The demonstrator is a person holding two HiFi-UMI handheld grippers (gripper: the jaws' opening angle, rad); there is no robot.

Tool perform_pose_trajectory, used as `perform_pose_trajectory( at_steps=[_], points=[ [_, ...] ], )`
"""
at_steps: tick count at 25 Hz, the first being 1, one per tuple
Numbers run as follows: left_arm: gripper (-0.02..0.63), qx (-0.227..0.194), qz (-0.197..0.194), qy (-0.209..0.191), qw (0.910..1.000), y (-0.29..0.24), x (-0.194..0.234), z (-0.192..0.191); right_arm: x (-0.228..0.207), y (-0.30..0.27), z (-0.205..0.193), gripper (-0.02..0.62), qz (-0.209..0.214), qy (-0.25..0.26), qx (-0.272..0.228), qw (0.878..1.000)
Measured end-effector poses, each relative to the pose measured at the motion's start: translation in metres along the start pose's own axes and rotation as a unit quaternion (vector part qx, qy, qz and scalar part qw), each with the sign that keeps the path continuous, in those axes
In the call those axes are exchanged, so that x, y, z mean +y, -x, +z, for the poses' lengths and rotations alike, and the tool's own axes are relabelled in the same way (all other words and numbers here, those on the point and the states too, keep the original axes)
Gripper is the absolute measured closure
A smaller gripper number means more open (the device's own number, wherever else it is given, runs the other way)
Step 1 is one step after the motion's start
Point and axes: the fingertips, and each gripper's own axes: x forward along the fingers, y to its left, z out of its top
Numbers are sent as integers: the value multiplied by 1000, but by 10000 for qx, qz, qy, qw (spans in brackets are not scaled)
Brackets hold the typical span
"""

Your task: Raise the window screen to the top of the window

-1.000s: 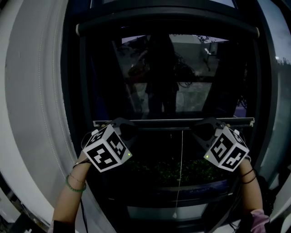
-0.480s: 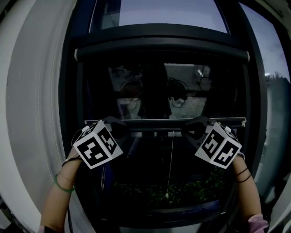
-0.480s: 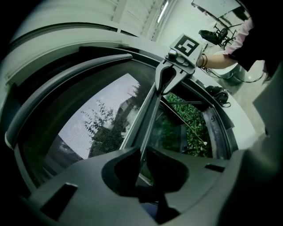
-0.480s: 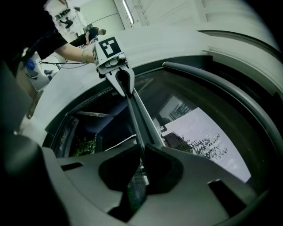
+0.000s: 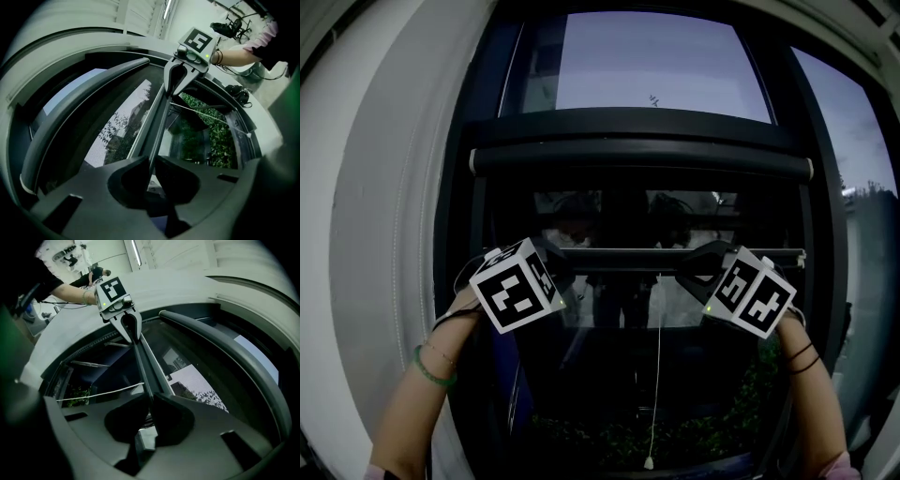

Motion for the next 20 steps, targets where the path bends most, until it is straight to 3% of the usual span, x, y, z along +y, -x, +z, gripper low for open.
perform_pose_trajectory(
  at_steps=[8, 20],
  points=[
    [555, -150, 574, 75, 9982, 4, 61, 22, -60, -2, 22, 557, -424, -20, -75, 9991],
    [555, -41, 1082, 23, 9941, 9, 128, 40, -124, -2, 50, 551, -910, -78, -61, 9958]
  ],
)
